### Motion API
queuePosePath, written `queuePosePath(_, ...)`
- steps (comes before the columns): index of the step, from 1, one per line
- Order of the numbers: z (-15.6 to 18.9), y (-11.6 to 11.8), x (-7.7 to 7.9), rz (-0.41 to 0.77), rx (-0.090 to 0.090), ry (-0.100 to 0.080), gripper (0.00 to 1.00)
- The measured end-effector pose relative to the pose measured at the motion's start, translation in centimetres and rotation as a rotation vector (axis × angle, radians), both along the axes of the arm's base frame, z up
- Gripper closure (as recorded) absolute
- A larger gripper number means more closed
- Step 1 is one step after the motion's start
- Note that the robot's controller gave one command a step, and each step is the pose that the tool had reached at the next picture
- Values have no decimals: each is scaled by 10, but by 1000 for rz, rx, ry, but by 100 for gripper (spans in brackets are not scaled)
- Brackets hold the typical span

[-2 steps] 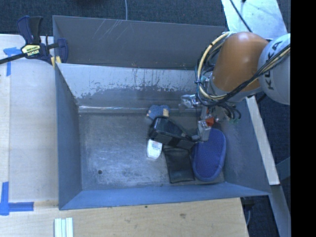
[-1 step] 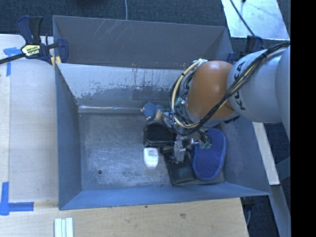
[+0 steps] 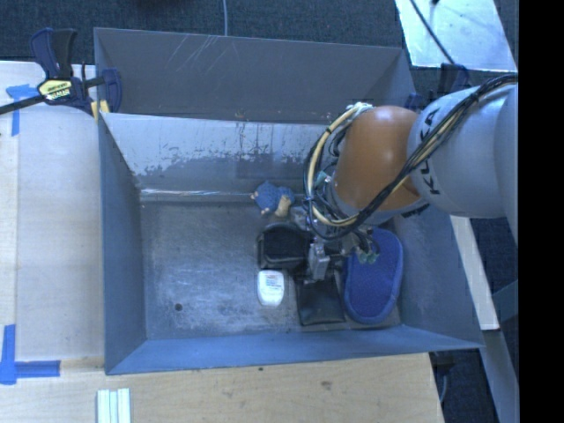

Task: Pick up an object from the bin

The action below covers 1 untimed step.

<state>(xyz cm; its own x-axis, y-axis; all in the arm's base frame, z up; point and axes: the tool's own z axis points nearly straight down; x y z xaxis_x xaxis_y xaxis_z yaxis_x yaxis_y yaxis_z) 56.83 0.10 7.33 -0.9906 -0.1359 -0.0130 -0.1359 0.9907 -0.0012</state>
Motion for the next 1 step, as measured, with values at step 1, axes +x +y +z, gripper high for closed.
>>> queuePosePath(1, 119, -28, -22, 7, -2, 9, 100)
